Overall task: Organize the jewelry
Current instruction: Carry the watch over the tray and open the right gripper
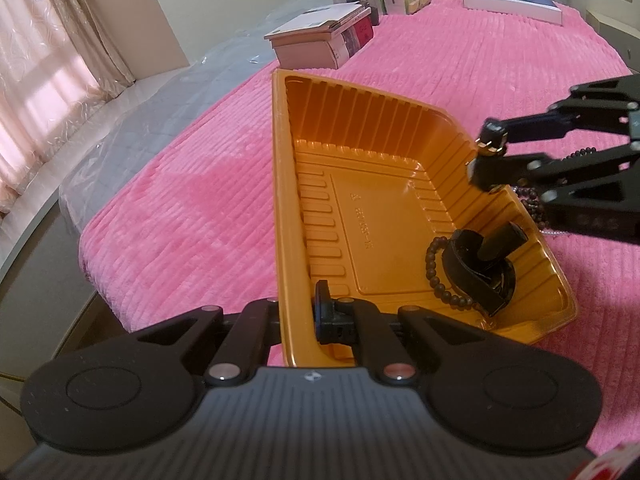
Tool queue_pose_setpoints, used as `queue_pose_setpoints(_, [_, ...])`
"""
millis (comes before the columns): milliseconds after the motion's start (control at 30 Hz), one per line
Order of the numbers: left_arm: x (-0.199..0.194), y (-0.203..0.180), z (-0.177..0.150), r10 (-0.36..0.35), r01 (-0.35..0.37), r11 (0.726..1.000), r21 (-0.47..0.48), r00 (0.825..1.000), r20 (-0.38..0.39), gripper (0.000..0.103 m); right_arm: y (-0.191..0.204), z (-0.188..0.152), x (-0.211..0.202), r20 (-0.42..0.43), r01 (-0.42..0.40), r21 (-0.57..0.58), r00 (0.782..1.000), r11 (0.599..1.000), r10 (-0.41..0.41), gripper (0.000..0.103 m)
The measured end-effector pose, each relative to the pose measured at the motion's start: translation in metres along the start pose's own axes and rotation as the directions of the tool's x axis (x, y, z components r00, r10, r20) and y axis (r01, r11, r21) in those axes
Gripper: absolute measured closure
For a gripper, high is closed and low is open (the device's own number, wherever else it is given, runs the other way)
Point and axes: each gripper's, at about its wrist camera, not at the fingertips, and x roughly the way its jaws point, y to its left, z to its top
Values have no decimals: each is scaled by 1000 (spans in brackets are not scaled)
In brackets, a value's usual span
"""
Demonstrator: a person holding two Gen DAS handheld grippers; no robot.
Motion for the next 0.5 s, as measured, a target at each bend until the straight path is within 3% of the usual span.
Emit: queue_pose_setpoints(500, [0, 0, 0, 0, 0, 1000, -1, 1000, 1, 100, 2, -9, 17, -40, -17, 38, 999, 999, 19, 63])
